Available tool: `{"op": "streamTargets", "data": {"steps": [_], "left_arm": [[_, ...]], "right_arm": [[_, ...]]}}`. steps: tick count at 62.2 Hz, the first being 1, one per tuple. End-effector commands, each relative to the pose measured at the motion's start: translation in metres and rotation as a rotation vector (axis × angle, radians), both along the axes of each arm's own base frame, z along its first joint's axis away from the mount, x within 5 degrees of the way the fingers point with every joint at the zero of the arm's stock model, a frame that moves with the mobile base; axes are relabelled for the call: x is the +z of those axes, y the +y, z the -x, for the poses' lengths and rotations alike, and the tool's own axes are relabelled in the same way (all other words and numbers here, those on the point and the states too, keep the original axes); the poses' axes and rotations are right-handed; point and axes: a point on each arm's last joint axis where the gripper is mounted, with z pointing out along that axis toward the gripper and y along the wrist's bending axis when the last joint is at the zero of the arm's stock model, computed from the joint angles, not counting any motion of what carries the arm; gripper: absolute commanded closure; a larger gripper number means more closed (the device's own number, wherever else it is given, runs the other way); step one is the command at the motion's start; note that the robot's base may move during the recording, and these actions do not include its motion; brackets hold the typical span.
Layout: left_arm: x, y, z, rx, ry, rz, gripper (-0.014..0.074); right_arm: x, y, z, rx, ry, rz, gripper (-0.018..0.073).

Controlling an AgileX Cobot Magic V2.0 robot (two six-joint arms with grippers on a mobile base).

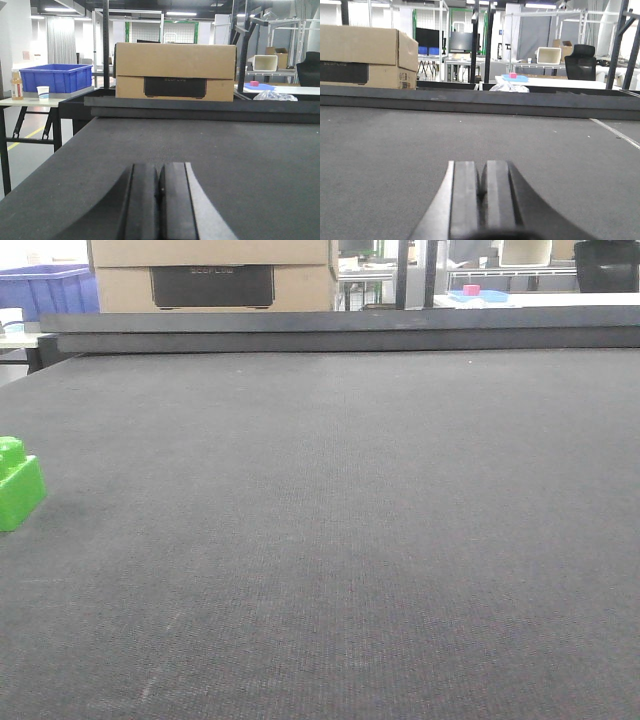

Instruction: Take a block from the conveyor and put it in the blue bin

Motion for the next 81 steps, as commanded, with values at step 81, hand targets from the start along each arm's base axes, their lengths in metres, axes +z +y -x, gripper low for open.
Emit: {"op": "streamTargets", "data": {"steps": [81], "left_arm": [[0.105, 0.0, -0.186, 0.033, 1.266, 0.099, 0.0707]], "right_arm": [[0.073, -0.025, -0.208, 0.071, 1.39, -0.253, 0.0547]]}}
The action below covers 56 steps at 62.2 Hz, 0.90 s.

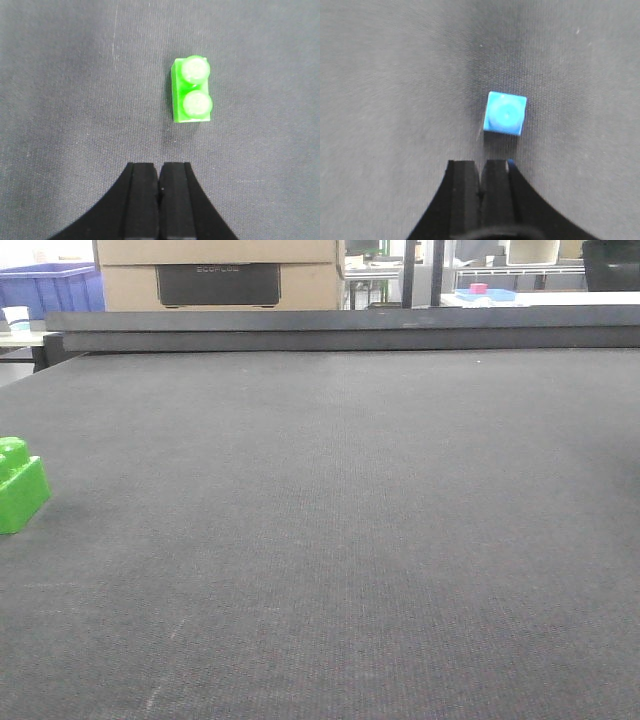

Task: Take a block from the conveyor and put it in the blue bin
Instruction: 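Close left gripper on green block and right gripper on blue cube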

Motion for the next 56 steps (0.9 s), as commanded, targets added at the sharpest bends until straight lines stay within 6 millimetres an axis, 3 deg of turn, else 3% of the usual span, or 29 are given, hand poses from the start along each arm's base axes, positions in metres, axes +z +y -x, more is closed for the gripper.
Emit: {"op": "streamTargets", "data": {"steps": [1, 6, 13, 26, 36, 42, 46, 56], "left_arm": [[0.001, 0.0, -0.002, 0.005, -0.003, 0.012, 0.0707], [0.002, 0.0, -0.002, 0.005, -0.006, 0.012, 0.0707], [0.001, 0.0, -0.002, 0.005, -0.004, 0.012, 0.0707], [0.001, 0.0, -0.002, 0.005, -0.004, 0.012, 0.0707], [0.001, 0.0, -0.002, 0.005, -0.004, 0.012, 0.0707], [0.001, 0.0, -0.001, 0.011, 0.0, 0.015, 0.0707], [0.001, 0.0, -0.001, 0.029, 0.0, 0.026, 0.0707], [0.003, -0.005, -0.001, 0.056, -0.005, 0.099, 0.0707]], "right_arm": [[-0.009, -0.006, -0.014, -0.024, 0.042, 0.015, 0.0517], [-0.02, -0.01, -0.025, -0.021, 0.08, 0.037, 0.032], [-0.039, -0.013, -0.038, -0.02, 0.118, 0.039, 0.012], [-0.083, -0.015, -0.054, -0.062, 0.216, 0.017, 0.0095], [-0.098, -0.015, -0.062, -0.08, 0.224, -0.003, 0.0097], [-0.102, -0.014, -0.063, -0.105, 0.239, -0.023, 0.0155], [-0.103, -0.014, -0.063, -0.115, 0.242, -0.026, 0.0258], [-0.098, -0.016, -0.06, -0.103, 0.245, -0.001, 0.0688]]}}
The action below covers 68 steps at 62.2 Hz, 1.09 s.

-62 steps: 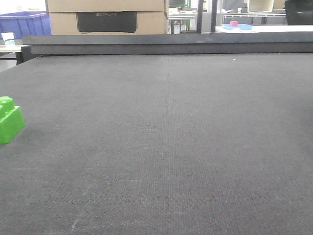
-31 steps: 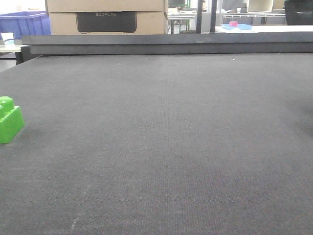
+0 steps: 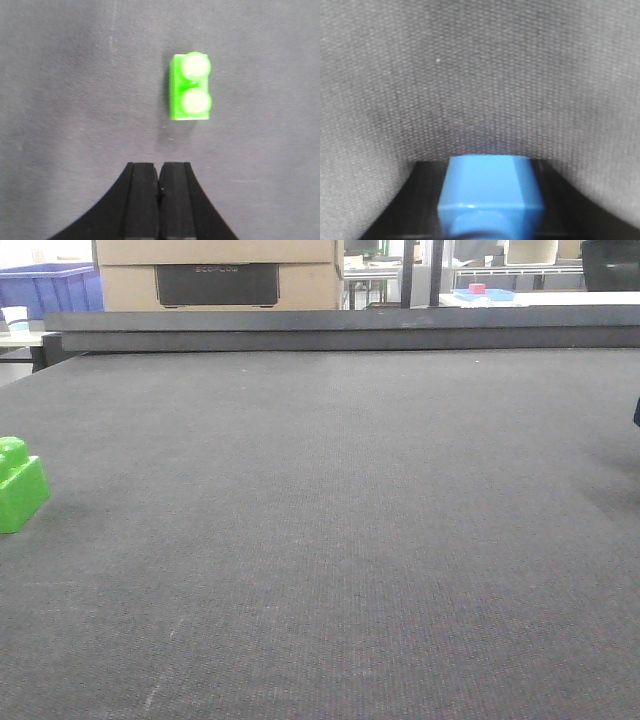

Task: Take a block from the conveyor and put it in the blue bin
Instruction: 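Close left gripper on green block and right gripper on blue cube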

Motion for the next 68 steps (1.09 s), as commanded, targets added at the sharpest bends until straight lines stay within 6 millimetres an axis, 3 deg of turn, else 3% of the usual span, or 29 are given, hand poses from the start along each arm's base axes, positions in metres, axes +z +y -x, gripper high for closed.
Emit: {"op": "streamTargets", "data": {"steps": [1, 16, 28, 39, 47, 56, 68], "left_arm": [[0.005, -0.004, -0.001, 0.023, -0.023, 0.071, 0.0707], [0.001, -0.022, -0.009, -0.018, -0.044, 0.134, 0.0707], [-0.024, -0.041, -0.027, -0.033, 0.023, 0.049, 0.0707], [-0.04, -0.042, -0.043, -0.009, 0.034, 0.009, 0.0692], [-0.045, -0.044, -0.049, -0.007, 0.025, 0.022, 0.0549], [-0.049, -0.045, -0.056, -0.008, -0.01, 0.028, 0.0277], [-0.068, -0.047, -0.074, -0.01, -0.025, 0.028, 0.0213]], "right_arm": [[0.007, -0.003, 0.003, 0.005, -0.009, 0.024, 0.0729], [0.038, -0.002, 0.013, 0.006, -0.107, 0.045, 0.0713], [0.067, 0.0, 0.025, 0.005, -0.206, 0.06, 0.0713], [0.072, 0.0, 0.027, 0.004, -0.22, 0.062, 0.0713], [0.071, 0.0, 0.028, 0.005, -0.214, 0.061, 0.0713], [0.071, 0.0, 0.028, 0.005, -0.214, 0.061, 0.0713], [0.071, 0.0, 0.028, 0.005, -0.212, 0.061, 0.0713]]}}
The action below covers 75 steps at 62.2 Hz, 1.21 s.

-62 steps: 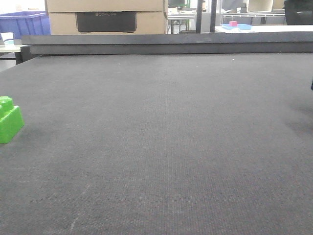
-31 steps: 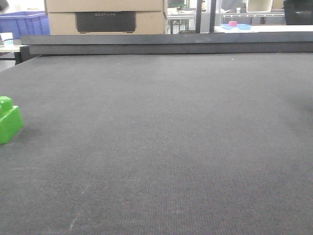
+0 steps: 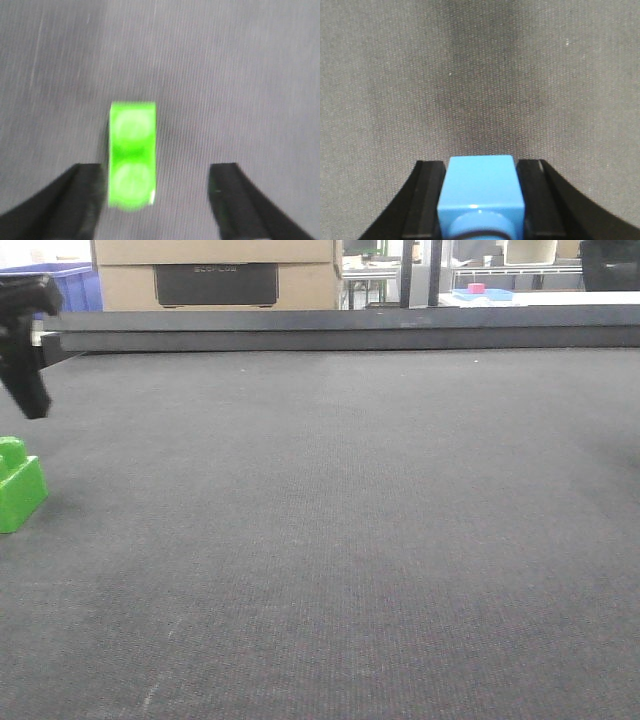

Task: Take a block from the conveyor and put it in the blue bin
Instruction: 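Close left gripper on green block and right gripper on blue cube, then lift both held blocks up off the conveyor belt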

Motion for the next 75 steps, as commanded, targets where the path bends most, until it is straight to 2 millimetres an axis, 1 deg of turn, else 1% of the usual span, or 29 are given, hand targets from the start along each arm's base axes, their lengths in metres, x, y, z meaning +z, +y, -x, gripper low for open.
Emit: {"op": "streamTargets", "data": {"steps": [1, 7, 15, 27, 36, 43, 46, 50, 53, 58, 64, 67, 72, 75], "left_arm": [[-0.008, -0.003, -0.008, 0.001, -0.003, 0.005, 0.0213], [-0.021, -0.003, -0.014, -0.002, 0.036, -0.01, 0.0213], [-0.037, 0.0, -0.02, -0.025, 0.073, -0.07, 0.0214], [-0.048, 0.0, -0.023, -0.029, 0.106, -0.086, 0.0218], [-0.055, -0.001, -0.025, -0.03, 0.127, -0.089, 0.0251], [-0.056, -0.001, -0.025, -0.03, 0.129, -0.089, 0.0302], [-0.056, -0.001, -0.025, -0.03, 0.129, -0.089, 0.0351], [-0.056, -0.001, -0.025, -0.03, 0.129, -0.089, 0.0442], [-0.056, -0.001, -0.025, -0.03, 0.129, -0.089, 0.0543], [-0.051, 0.0, -0.025, -0.029, 0.136, -0.093, 0.0709], [-0.037, 0.001, -0.025, -0.054, 0.122, -0.125, 0.0707], [-0.025, 0.003, -0.024, -0.119, 0.096, -0.17, 0.0707], [-0.008, 0.004, -0.015, -0.22, 0.062, -0.236, 0.0707], [-0.001, 0.005, -0.008, -0.242, 0.045, -0.242, 0.0707]], "right_arm": [[0.003, -0.002, 0.002, 0.002, -0.008, 0.015, 0.0713], [0.003, -0.002, 0.002, 0.002, -0.007, 0.015, 0.0713], [0.003, -0.002, 0.002, 0.002, -0.007, 0.015, 0.0713], [0.003, -0.002, 0.002, 0.002, -0.01, 0.015, 0.0713], [0.003, -0.002, 0.002, 0.002, -0.01, 0.015, 0.0713], [0.003, -0.002, 0.002, 0.002, -0.01, 0.015, 0.0713], [0.003, -0.002, 0.002, 0.002, -0.01, 0.015, 0.0713], [0.003, -0.002, 0.002, 0.001, -0.012, 0.014, 0.0713], [0.003, -0.002, 0.001, 0.0, -0.014, 0.012, 0.0713], [0.004, -0.001, 0.001, -0.002, -0.018, 0.006, 0.0713], [0.004, 0.0, 0.001, 0.0, -0.021, 0.002, 0.0713], [0.006, 0.001, 0.001, 0.003, -0.03, 0.004, 0.0713], [0.012, 0.002, 0.003, 0.029, -0.064, 0.016, 0.0713], [0.017, 0.003, 0.005, 0.045, -0.095, 0.027, 0.0713]]}}
